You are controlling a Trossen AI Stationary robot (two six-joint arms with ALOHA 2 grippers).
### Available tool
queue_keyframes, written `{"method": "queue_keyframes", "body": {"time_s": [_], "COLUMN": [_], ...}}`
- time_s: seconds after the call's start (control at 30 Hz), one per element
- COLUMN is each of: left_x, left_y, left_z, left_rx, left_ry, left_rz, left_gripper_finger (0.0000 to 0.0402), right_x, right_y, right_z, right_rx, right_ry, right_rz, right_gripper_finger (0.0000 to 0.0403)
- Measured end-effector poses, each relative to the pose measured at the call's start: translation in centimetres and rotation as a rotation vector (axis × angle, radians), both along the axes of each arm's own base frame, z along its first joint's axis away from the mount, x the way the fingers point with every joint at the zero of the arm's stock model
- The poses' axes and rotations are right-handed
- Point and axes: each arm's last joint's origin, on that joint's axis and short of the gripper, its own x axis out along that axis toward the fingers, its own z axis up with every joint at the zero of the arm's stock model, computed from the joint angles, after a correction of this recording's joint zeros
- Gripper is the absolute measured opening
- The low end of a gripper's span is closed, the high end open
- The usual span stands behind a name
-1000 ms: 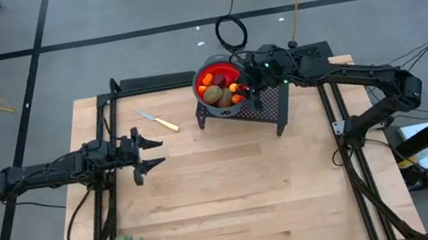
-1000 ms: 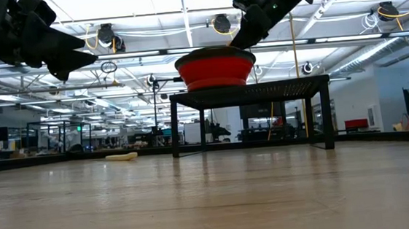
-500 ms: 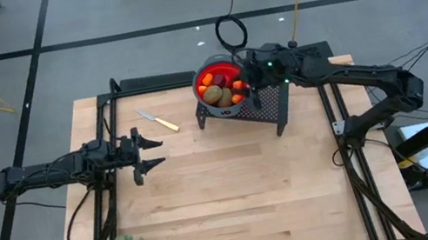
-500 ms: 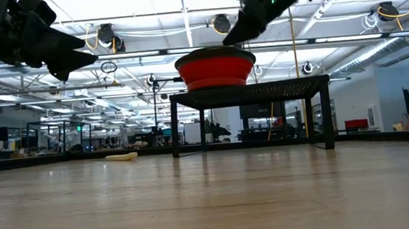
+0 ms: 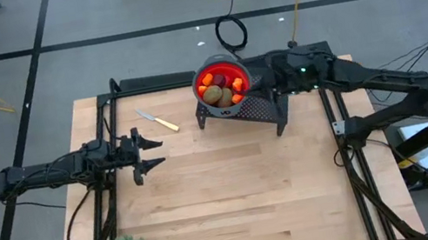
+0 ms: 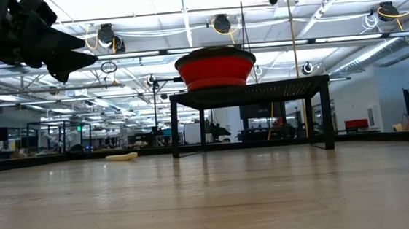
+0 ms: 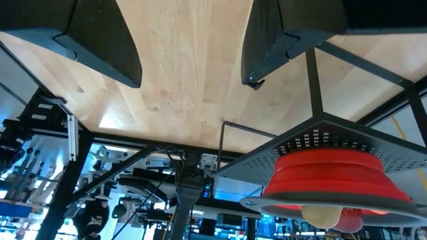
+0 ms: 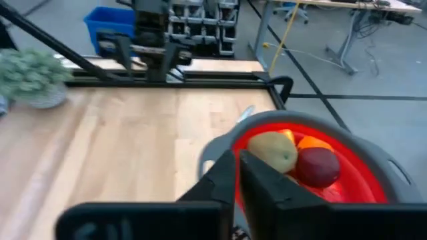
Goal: Pick & Place Fruit
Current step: Put the knife on the shelf to the right of the strainer bowl
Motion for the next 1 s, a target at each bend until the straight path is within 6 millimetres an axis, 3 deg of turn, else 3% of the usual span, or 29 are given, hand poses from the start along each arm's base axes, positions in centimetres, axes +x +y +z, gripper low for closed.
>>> {"method": "queue_keyframes", "body": {"time_s": [0.37,0.63,0.73,1.0], "left_x": [0.0,0.0,0.0,0.0], "left_y": [0.0,0.0,0.0,0.0], "left_z": [0.0,0.0,0.0,0.0], "left_rx": [0.001,-0.001,-0.001,0.0], "left_ry": [0.0,0.0,0.0,-0.001], "left_rz": [0.0,0.0,0.0,0.0], "left_gripper_finger": [0.0255,0.0255,0.0255,0.0255], "right_x": [-4.3,-5.9,-6.3,-8.0], "right_y": [4.0,7.1,7.9,8.5], "right_z": [2.6,3.3,2.7,-1.4], "right_rx": [0.122,0.138,0.125,0.123], "right_ry": [-0.093,-0.126,-0.115,-0.135], "right_rz": [0.088,0.146,0.147,0.161], "right_gripper_finger": [0.0002,0.0001,0.0001,0.0001]}}
